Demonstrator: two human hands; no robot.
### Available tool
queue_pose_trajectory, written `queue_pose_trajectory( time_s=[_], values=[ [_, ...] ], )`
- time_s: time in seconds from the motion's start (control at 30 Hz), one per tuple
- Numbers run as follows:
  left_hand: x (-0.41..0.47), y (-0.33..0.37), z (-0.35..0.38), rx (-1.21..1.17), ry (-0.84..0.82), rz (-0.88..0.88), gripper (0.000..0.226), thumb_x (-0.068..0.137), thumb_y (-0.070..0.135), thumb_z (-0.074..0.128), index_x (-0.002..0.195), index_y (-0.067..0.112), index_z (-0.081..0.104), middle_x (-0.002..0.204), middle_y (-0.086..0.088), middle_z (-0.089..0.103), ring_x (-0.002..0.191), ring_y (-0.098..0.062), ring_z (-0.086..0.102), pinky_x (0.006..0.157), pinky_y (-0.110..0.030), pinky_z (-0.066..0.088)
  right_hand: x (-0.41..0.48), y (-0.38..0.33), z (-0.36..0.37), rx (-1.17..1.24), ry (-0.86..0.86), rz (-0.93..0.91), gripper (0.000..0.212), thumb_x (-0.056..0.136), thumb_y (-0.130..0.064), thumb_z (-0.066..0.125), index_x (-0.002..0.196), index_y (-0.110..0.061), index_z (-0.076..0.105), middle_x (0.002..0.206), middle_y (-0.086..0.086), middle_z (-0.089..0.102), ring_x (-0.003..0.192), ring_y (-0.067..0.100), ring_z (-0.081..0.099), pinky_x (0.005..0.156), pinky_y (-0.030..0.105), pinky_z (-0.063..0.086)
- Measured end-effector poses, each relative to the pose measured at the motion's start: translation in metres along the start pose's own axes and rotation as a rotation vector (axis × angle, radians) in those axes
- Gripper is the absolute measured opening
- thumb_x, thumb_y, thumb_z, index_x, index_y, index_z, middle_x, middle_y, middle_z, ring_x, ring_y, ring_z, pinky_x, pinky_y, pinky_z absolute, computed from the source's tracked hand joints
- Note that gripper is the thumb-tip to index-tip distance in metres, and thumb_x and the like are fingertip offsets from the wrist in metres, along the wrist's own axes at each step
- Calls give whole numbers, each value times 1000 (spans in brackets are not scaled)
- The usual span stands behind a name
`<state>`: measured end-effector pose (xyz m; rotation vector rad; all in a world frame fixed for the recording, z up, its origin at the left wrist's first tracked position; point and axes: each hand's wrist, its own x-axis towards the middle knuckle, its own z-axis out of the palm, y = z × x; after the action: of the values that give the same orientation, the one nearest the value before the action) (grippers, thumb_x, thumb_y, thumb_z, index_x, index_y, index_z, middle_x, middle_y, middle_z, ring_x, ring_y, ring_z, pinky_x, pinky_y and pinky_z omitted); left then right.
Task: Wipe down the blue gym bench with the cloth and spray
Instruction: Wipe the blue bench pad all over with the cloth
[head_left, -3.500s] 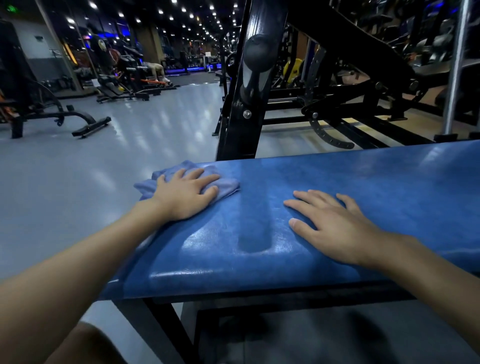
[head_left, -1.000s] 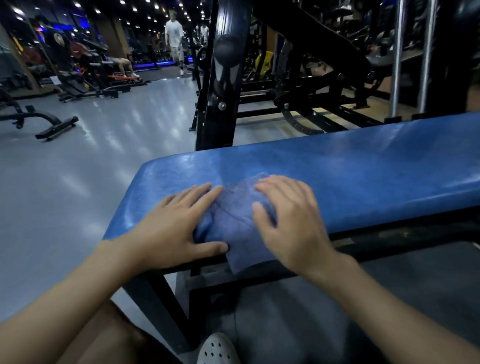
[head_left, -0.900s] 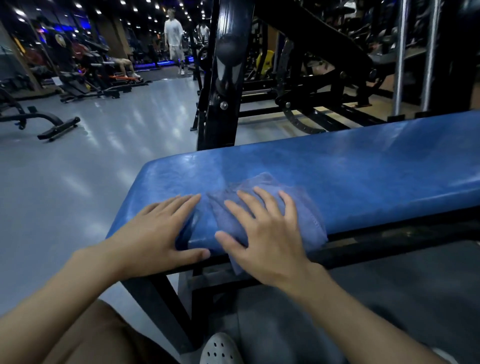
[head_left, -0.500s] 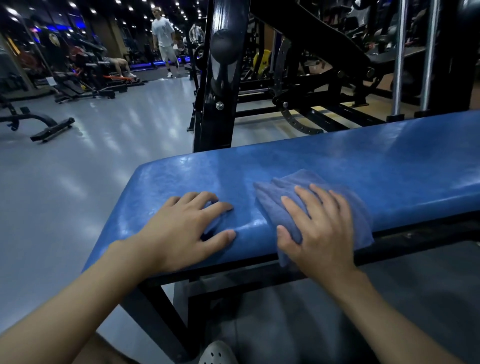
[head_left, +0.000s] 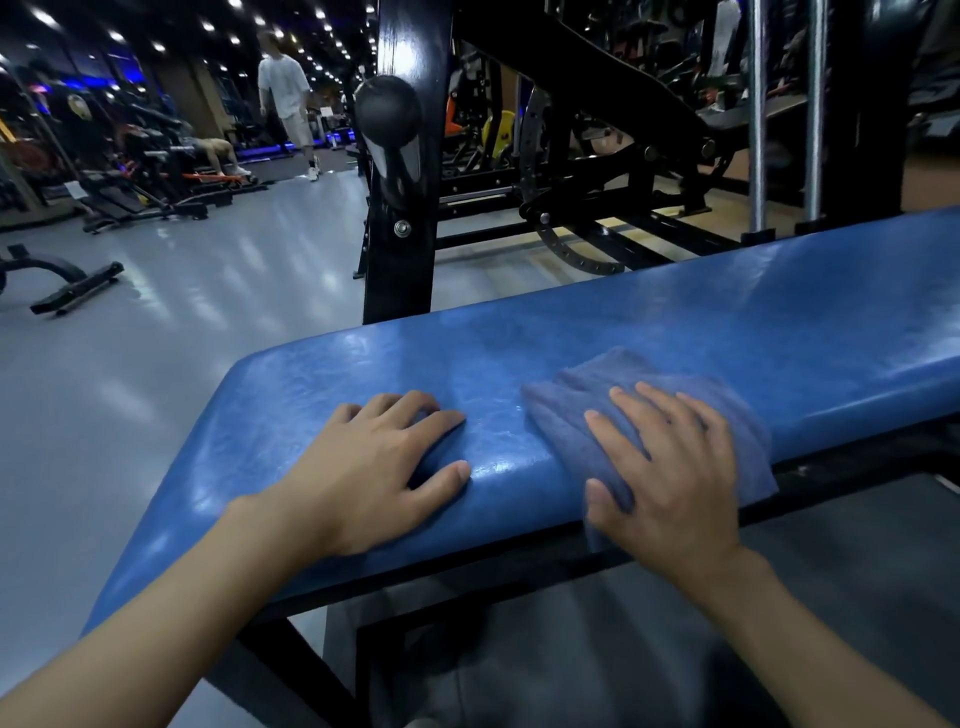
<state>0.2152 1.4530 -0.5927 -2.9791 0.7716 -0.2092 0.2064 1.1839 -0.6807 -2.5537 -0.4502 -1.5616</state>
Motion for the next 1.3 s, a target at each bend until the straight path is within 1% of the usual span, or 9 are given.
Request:
queue_pose_trajectory(
  time_s=[0.1,0.27,0.37,0.5,0.63,0.77,0.93,1.03,1.3],
  values=[
    [7,3,0,0,14,-1,75,83,74,9,143,40,40,133,13,44,123,-16,44,101,-35,31,-6,23,-8,-23,-6,107,49,90,-39,42,108,-5,72,122,19,64,118,41,56,100,55,34],
    [20,21,4,1,-14,18,83,81,73,4,147,32,32,153,12,30,138,-14,29,108,-37,26,0,-29,-5,-36,43,450,43,88,-35,44,111,-9,70,126,15,61,125,39,50,109,58,25],
    [29,27,2,-20,-16,21,83,80,73,5,145,31,34,151,12,32,138,-12,29,108,-36,26,-2,-41,-3,-43,10,332,44,91,-38,40,111,-13,69,125,13,62,123,39,52,106,59,28],
    [41,35,0,-51,-41,54,82,80,73,7,146,31,33,152,13,31,141,-9,25,109,-35,24,-7,0,-1,-11,47,122,44,90,-38,42,109,-11,71,121,16,65,116,39,58,101,56,34],
    [50,46,1,-55,-35,76,78,82,73,10,143,30,36,149,13,34,140,-8,25,107,-36,25,-13,47,-3,-14,48,110,43,91,-39,40,113,-11,65,120,18,64,116,41,57,98,57,34],
    [58,52,1,-75,-41,74,76,82,73,12,140,32,38,142,11,38,135,-11,32,105,-37,27,-17,86,-13,-40,34,303,50,91,-35,35,110,-3,68,122,21,60,121,41,50,102,59,30],
    [74,65,2,-102,-43,102,79,81,74,10,139,30,40,143,12,38,134,-11,34,104,-38,29,-11,39,-4,-70,145,606,43,90,-32,41,116,-8,65,129,17,55,130,40,42,114,57,17],
    [86,73,1,-105,-51,116,81,79,74,9,140,30,40,145,12,38,135,-11,35,104,-39,31,-15,28,-2,-58,120,550,43,89,-33,42,119,-10,64,131,17,53,131,40,41,114,56,15],
    [124,108,-2,-105,-82,195,66,88,68,22,139,32,40,144,12,39,132,-12,38,103,-38,32,-23,103,-14,-6,44,230,43,86,-35,42,115,-12,64,124,16,59,122,36,49,107,56,26]
  ],
)
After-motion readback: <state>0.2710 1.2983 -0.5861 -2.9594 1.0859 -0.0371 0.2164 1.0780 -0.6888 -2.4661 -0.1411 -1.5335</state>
